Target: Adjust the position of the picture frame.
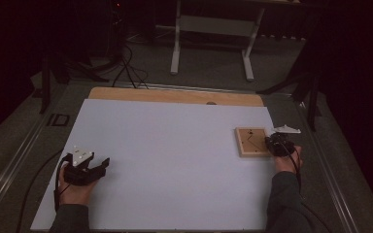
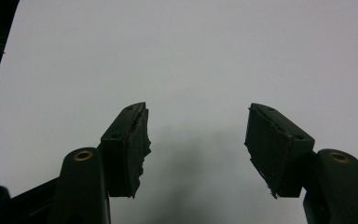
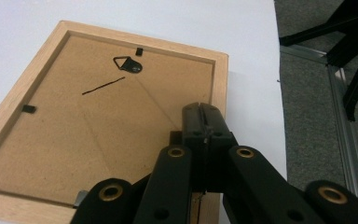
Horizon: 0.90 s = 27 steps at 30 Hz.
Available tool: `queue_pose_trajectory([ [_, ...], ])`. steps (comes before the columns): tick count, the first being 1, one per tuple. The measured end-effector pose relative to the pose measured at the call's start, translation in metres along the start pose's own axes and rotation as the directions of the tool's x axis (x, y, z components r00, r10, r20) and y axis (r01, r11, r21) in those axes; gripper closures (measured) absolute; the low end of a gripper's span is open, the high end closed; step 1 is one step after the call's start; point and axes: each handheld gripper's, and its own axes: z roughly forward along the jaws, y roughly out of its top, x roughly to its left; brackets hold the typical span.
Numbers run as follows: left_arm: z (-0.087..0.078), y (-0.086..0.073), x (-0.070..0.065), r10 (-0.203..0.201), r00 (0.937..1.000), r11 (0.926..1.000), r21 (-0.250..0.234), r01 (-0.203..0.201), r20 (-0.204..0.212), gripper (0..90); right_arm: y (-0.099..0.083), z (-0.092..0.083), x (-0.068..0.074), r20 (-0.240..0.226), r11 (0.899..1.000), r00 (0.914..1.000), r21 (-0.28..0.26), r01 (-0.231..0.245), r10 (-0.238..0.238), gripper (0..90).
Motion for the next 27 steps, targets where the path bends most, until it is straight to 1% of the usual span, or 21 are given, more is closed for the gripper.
queue_pose_trajectory([
  [4, 0.0, 0.0, 0.0, 0.0, 1.0, 1.0, -0.001, 0.0, -0.001, 39.0, -0.001, -0.002, 0.002, -0.002, 1.0, 0.9999, 0.007, 0.013, -0.013, 90.0],
  [13, 0.0, 0.0, 0.0, -0.001, 1.0, 1.0, 0.001, 0.001, 0.0, 39.0, -0.009, -0.012, 0.01, -0.045, 0.999, 0.9982, 0.001, 0.04, -0.04, 90.0],
  [19, 0.0, 0.0, 0.0, -0.002, 1.0, 1.0, -0.001, 0.002, -0.001, 39.0, -0.011, -0.016, 0.018, -0.057, 0.998, 0.9962, 0.004, 0.067, -0.066, 90.0],
  [21, 0.0, 0.0, 0.0, -0.002, 1.0, 1.0, -0.001, 0.002, 0.0, 39.0, -0.012, -0.018, 0.02, -0.068, 0.997, 0.995, 0.002, 0.074, -0.074, 90.0],
  [24, 0.0, 0.0, 0.0, -0.002, 1.0, 1.0, -0.003, 0.002, -0.002, 38.9, -0.015, -0.021, 0.024, -0.085, 0.997, 0.9938, -0.009, 0.071, -0.071, 90.0],
  [27, 0.0, 0.0, -0.001, -0.001, 1.0, 1.0, -0.001, 0.001, -0.003, 38.9, -0.017, -0.023, 0.03, -0.095, 0.997, 0.9924, -0.018, 0.077, -0.079, 90.0],
])
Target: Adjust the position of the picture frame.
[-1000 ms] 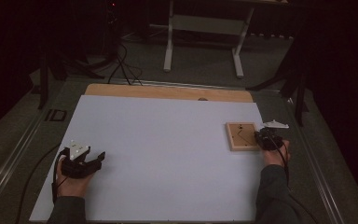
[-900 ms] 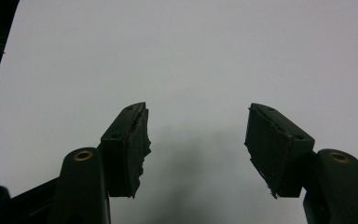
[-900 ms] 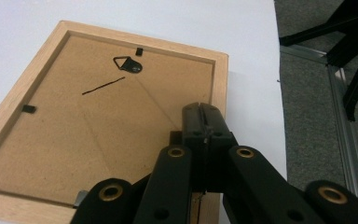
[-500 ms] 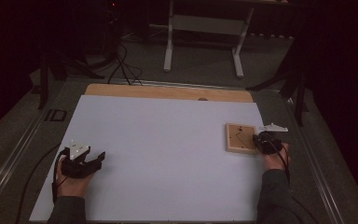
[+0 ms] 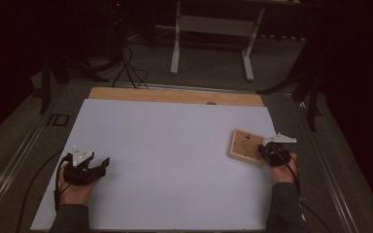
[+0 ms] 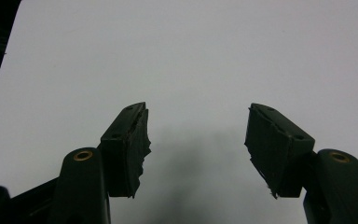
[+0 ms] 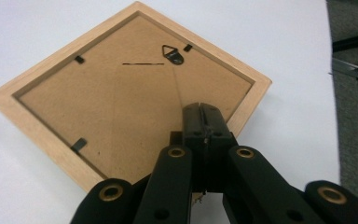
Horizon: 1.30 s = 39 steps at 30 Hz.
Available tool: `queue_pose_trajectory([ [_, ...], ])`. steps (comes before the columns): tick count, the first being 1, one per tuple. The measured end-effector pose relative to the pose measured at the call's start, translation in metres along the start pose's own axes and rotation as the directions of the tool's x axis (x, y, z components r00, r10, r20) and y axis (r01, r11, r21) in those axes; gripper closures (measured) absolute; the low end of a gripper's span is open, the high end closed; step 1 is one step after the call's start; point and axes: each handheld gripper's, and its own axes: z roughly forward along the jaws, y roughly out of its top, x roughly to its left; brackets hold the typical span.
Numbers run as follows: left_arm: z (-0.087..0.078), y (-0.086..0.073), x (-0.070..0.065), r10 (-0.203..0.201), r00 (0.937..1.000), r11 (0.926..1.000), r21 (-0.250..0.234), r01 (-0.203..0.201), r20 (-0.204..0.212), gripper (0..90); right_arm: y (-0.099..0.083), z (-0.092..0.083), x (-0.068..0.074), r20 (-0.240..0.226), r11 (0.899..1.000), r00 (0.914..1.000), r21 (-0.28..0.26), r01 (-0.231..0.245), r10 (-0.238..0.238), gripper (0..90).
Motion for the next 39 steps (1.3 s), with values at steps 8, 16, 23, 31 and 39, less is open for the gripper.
queue_pose_trajectory([
  [8, 0.0, 0.0, 0.0, -0.003, 1.0, 1.0, -0.001, 0.003, -0.003, 38.6, -0.001, -0.003, 0.016, -0.036, 0.999, 0.9988, -0.007, 0.032, -0.032, 90.0],
  [16, -0.001, 0.0, 0.0, -0.003, 1.0, 1.0, -0.003, 0.003, -0.001, 38.6, 0.001, 0.001, 0.017, -0.034, 0.999, 0.9985, -0.008, 0.042, -0.042, 90.0],
  [23, -0.001, 0.0, 0.001, -0.003, 1.0, 1.0, -0.004, 0.003, -0.002, 38.6, 0.002, 0.001, 0.019, -0.029, 0.999, 0.9981, 0.002, 0.054, -0.054, 90.0],
  [31, -0.001, 0.0, 0.0, -0.002, 1.0, 1.0, -0.001, 0.002, -0.004, 38.6, 0.001, -0.003, 0.028, -0.075, 0.998, 0.9951, -0.003, 0.064, -0.064, 90.0],
  [39, -0.001, 0.0, 0.001, -0.005, 1.0, 1.0, -0.005, 0.005, -0.003, 38.6, 0.0, -0.006, 0.043, -0.132, 0.996, 0.9872, -0.008, 0.088, -0.089, 90.0],
])
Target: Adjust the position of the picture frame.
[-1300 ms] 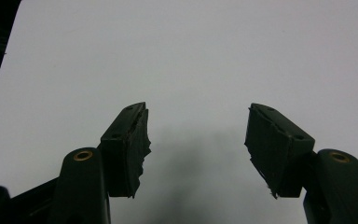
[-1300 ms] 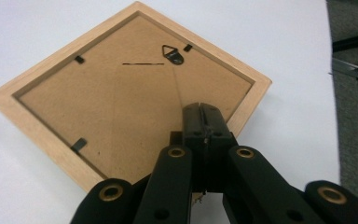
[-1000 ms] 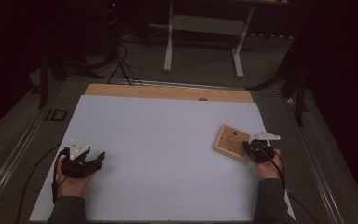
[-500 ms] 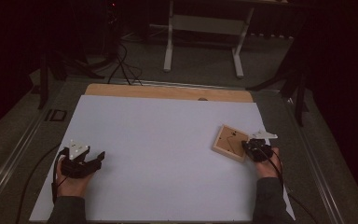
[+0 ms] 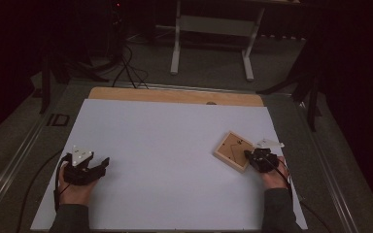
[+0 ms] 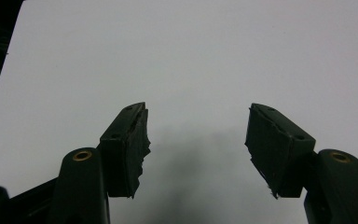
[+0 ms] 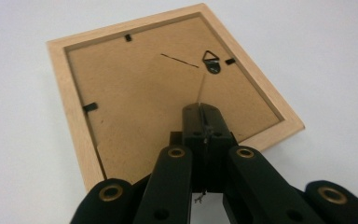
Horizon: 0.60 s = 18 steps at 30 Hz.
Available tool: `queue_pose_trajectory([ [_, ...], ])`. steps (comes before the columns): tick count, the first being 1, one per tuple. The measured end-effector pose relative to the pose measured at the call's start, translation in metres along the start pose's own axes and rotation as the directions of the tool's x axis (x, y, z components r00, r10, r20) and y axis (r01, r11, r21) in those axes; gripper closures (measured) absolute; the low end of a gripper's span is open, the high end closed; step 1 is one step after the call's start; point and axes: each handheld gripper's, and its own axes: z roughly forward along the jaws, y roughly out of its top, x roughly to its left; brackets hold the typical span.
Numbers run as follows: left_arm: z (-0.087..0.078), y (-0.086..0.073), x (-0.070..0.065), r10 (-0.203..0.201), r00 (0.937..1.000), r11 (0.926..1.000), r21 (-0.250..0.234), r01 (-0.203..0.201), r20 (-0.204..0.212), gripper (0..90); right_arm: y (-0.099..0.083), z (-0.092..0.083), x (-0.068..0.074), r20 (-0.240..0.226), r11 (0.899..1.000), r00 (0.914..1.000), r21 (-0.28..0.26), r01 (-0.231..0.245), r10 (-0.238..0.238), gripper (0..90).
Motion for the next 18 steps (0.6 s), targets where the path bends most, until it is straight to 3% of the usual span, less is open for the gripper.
queue_pose_trajectory([
  [11, 0.0, 0.0, 0.0, 0.001, 1.0, 1.0, 0.001, -0.001, 0.0, 38.6, 0.003, 0.0, 0.025, -0.081, 0.999, 0.9952, -0.009, 0.054, -0.054, 90.0],
  [17, 0.0, 0.0, 0.0, 0.0, 1.0, 1.0, 0.0, 0.0, 0.0, 38.6, 0.006, 0.001, 0.038, -0.11, 0.996, 0.9898, -0.014, 0.089, -0.09, 90.0],
  [18, 0.0, 0.0, 0.0, -0.001, 1.0, 1.0, -0.001, 0.001, 0.0, 38.6, 0.007, 0.002, 0.046, -0.13, 0.994, 0.9856, -0.017, 0.108, -0.109, 90.0],
])
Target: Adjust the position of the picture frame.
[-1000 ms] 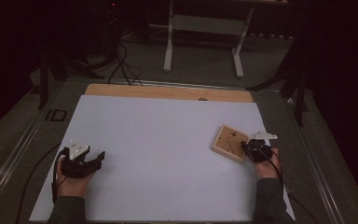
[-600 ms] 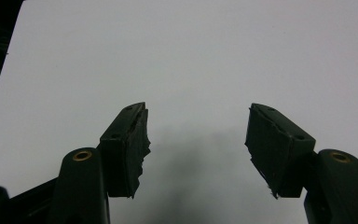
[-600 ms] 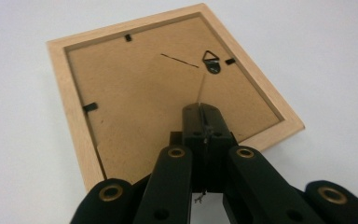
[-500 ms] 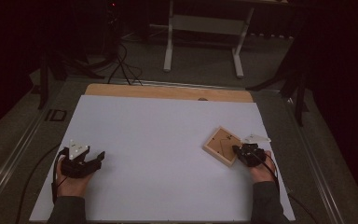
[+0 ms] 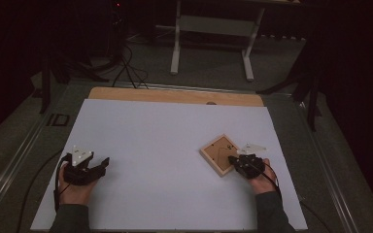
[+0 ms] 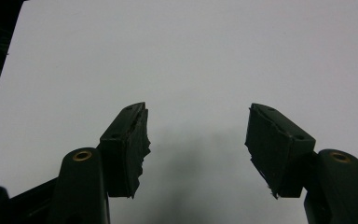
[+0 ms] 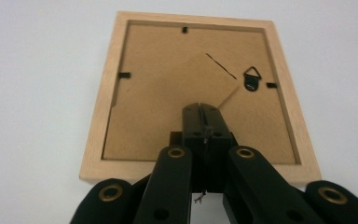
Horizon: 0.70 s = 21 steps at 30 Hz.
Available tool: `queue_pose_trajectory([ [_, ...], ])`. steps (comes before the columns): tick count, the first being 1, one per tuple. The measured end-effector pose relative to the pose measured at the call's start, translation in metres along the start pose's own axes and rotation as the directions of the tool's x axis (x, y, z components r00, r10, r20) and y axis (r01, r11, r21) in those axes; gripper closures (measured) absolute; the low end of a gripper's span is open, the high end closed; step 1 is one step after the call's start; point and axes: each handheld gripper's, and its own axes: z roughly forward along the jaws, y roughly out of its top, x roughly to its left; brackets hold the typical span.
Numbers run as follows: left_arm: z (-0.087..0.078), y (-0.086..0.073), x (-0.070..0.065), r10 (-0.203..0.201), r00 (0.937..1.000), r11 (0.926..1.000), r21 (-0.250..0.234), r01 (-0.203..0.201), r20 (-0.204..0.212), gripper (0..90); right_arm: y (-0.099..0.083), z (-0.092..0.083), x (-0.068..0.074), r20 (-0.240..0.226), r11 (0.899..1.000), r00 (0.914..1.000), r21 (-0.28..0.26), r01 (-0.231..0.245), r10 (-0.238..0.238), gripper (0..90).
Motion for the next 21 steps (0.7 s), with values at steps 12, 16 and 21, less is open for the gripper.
queue_pose_trajectory([
  [12, 0.0, 0.0, 0.0, 0.001, 1.0, 1.0, 0.0, -0.001, 0.0, 38.6, 0.012, 0.008, 0.025, -0.057, 0.997, 0.9952, 0.002, 0.079, -0.079, 90.0],
  [16, 0.0, 0.0, 0.0, 0.002, 1.0, 1.0, 0.001, -0.002, 0.001, 38.6, 0.015, 0.011, 0.03, -0.07, 0.995, 0.9929, 0.001, 0.097, -0.097, 90.0],
  [21, 0.0, 0.0, 0.0, 0.003, 1.0, 1.0, 0.003, -0.003, 0.0, 38.6, 0.018, 0.013, 0.036, -0.08, 0.993, 0.9902, 0.002, 0.115, -0.115, 90.0],
])
